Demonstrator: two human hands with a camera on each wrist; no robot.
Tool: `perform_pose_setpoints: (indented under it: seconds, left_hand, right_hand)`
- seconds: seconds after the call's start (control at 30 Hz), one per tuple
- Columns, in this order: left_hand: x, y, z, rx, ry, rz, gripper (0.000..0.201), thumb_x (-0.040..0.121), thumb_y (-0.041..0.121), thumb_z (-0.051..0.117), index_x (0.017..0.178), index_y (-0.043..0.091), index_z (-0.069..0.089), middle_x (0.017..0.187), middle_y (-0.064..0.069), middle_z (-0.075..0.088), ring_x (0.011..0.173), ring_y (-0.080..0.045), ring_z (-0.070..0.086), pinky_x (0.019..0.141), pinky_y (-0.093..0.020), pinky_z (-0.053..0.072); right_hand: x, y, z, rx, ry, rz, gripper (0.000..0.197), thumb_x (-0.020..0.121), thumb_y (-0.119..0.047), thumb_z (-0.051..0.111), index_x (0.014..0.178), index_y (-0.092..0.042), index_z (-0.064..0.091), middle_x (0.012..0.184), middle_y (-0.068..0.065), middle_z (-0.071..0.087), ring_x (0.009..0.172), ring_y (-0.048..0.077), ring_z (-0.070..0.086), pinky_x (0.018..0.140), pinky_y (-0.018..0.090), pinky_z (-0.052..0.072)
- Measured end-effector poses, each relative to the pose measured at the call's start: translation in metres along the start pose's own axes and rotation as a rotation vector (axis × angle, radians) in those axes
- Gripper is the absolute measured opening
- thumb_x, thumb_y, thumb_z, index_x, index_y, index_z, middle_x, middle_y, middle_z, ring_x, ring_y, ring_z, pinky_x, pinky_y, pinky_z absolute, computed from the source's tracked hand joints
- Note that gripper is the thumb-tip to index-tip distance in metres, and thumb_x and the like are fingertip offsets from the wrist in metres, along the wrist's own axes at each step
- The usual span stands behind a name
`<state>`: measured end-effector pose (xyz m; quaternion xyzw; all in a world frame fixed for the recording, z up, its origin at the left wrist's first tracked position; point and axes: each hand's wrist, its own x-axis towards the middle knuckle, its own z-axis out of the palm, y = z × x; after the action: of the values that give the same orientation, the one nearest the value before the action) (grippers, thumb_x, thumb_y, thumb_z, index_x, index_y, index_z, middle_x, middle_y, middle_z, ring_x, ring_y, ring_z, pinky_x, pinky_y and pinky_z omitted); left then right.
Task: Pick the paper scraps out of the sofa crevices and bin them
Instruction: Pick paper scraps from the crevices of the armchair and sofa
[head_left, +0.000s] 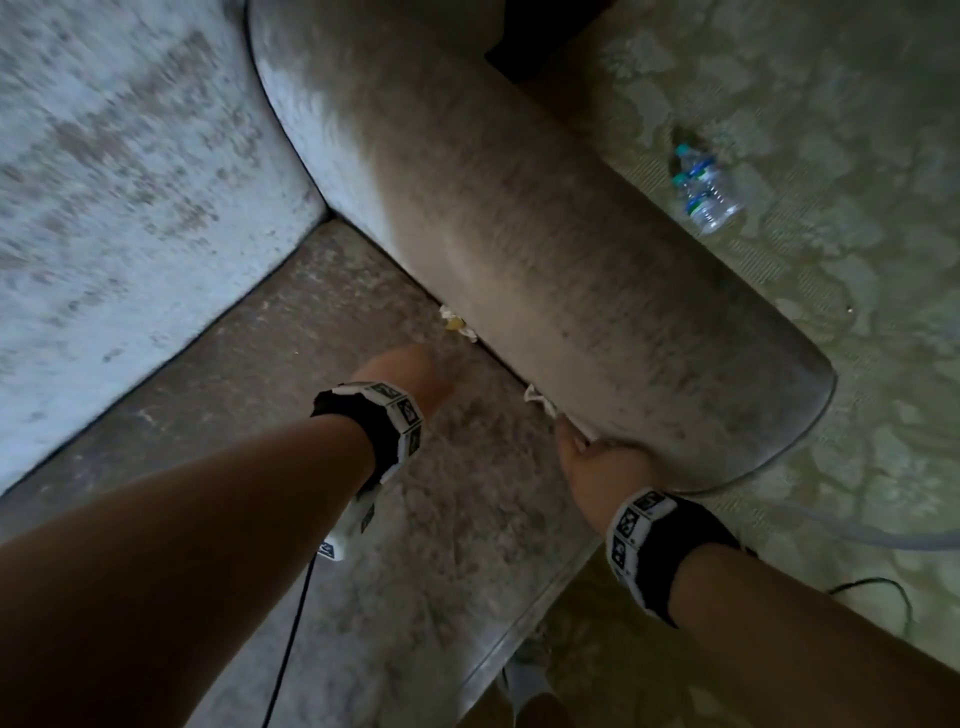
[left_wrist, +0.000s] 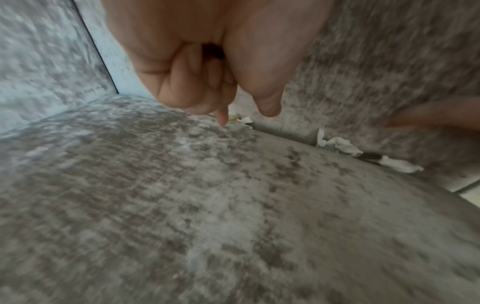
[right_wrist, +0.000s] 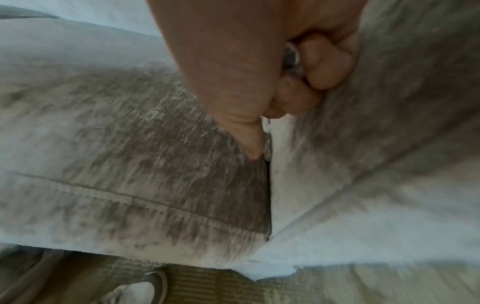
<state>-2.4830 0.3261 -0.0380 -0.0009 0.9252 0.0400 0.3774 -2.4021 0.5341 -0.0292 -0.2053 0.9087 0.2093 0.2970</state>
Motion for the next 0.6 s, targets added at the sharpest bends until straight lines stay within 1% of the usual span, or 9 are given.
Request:
perform_pose_setpoints:
  seconds: [0.07, 0.17, 0.23, 0.3, 0.37, 0.43, 0.47, 0.57, 0.6]
  left_hand:
    - [0.008, 0.005, -0.001, -0.068, 0.011, -0.038, 0.042, 0.096, 0.04, 0.048, 0.124, 0.009, 0.053, 0.119, -0.012, 0.06, 0.106, -0.032, 0.06, 0.082, -0.036, 0.048]
    - [0.023, 0.008, -0.002, -0.123, 0.021, -0.12, 0.057, 0.092, 0.044, 0.052, 0.134, 0.007, 0.042, 0.125, -0.013, 0.059, 0.108, -0.033, 0.06, 0.079, -0.036, 0.048]
    - [0.033, 0.01, -0.005, -0.103, 0.02, -0.12, 0.062, 0.093, 0.042, 0.054, 0.14, 0.007, 0.036, 0.134, -0.013, 0.054, 0.113, -0.033, 0.058, 0.083, -0.039, 0.049]
    - [0.043, 0.013, -0.01, -0.125, 0.01, -0.137, 0.064, 0.091, 0.042, 0.056, 0.141, 0.009, 0.033, 0.128, -0.012, 0.056, 0.109, -0.033, 0.06, 0.078, -0.039, 0.049]
    - [0.058, 0.014, -0.01, -0.177, 0.003, -0.154, 0.066, 0.088, 0.044, 0.056, 0.139, 0.01, 0.032, 0.115, -0.01, 0.061, 0.1, -0.032, 0.062, 0.072, -0.036, 0.046]
    - [0.074, 0.015, -0.005, -0.188, 0.002, -0.142, 0.071, 0.086, 0.046, 0.06, 0.138, 0.009, 0.03, 0.112, -0.01, 0.063, 0.099, -0.033, 0.063, 0.072, -0.036, 0.047]
    - [0.079, 0.016, -0.003, -0.19, 0.007, -0.135, 0.074, 0.085, 0.048, 0.062, 0.138, 0.008, 0.029, 0.113, -0.01, 0.064, 0.1, -0.033, 0.063, 0.073, -0.037, 0.048]
    - [0.094, 0.019, 0.005, -0.169, 0.059, -0.116, 0.086, 0.084, 0.052, 0.061, 0.143, 0.003, 0.023, 0.111, -0.008, 0.065, 0.097, -0.032, 0.065, 0.071, -0.035, 0.047]
    - [0.098, 0.02, 0.008, -0.154, 0.08, -0.108, 0.087, 0.084, 0.054, 0.058, 0.144, 0.002, 0.022, 0.109, -0.008, 0.066, 0.095, -0.032, 0.065, 0.07, -0.035, 0.048]
  right_hand:
    - [0.017, -0.002, -0.004, -0.07, 0.032, -0.023, 0.064, 0.092, -0.003, 0.025, 0.154, -0.013, 0.012, 0.11, 0.016, 0.068, 0.088, 0.027, 0.068, 0.063, 0.03, 0.046]
    - [0.05, -0.016, 0.005, -0.076, -0.068, -0.108, 0.067, 0.097, -0.003, 0.03, 0.153, -0.008, -0.007, 0.122, 0.025, 0.058, 0.103, 0.032, 0.062, 0.062, 0.033, 0.044]
    - [0.07, -0.023, 0.004, -0.046, -0.149, -0.074, 0.07, 0.099, -0.006, 0.032, 0.152, -0.01, -0.012, 0.126, 0.028, 0.055, 0.108, 0.034, 0.059, 0.071, 0.036, 0.049]
    - [0.08, -0.023, 0.009, 0.02, -0.14, 0.002, 0.063, 0.101, -0.01, 0.03, 0.154, -0.01, -0.005, 0.129, 0.029, 0.053, 0.112, 0.036, 0.057, 0.08, 0.033, 0.051]
    - [0.087, -0.023, 0.013, 0.165, -0.181, 0.043, 0.051, 0.104, -0.015, 0.023, 0.153, -0.005, 0.011, 0.138, 0.029, 0.045, 0.123, 0.038, 0.049, 0.09, 0.024, 0.046]
    - [0.091, -0.023, 0.015, 0.129, -0.154, 0.042, 0.051, 0.104, -0.011, 0.021, 0.152, 0.001, 0.006, 0.145, 0.029, 0.036, 0.128, 0.039, 0.045, 0.1, 0.038, 0.044]
    - [0.091, -0.02, 0.012, 0.127, -0.215, 0.04, 0.052, 0.104, -0.009, 0.022, 0.151, 0.003, 0.005, 0.145, 0.028, 0.035, 0.126, 0.036, 0.047, 0.099, 0.041, 0.044]
    - [0.097, -0.02, 0.021, 0.289, -0.269, 0.035, 0.043, 0.105, -0.011, 0.023, 0.146, 0.003, 0.026, 0.141, 0.022, 0.043, 0.108, 0.01, 0.055, 0.087, 0.02, 0.045]
    - [0.099, -0.022, 0.024, 0.256, -0.211, -0.024, 0.04, 0.105, -0.011, 0.024, 0.143, 0.001, 0.032, 0.14, 0.019, 0.045, 0.112, 0.012, 0.055, 0.088, 0.022, 0.046]
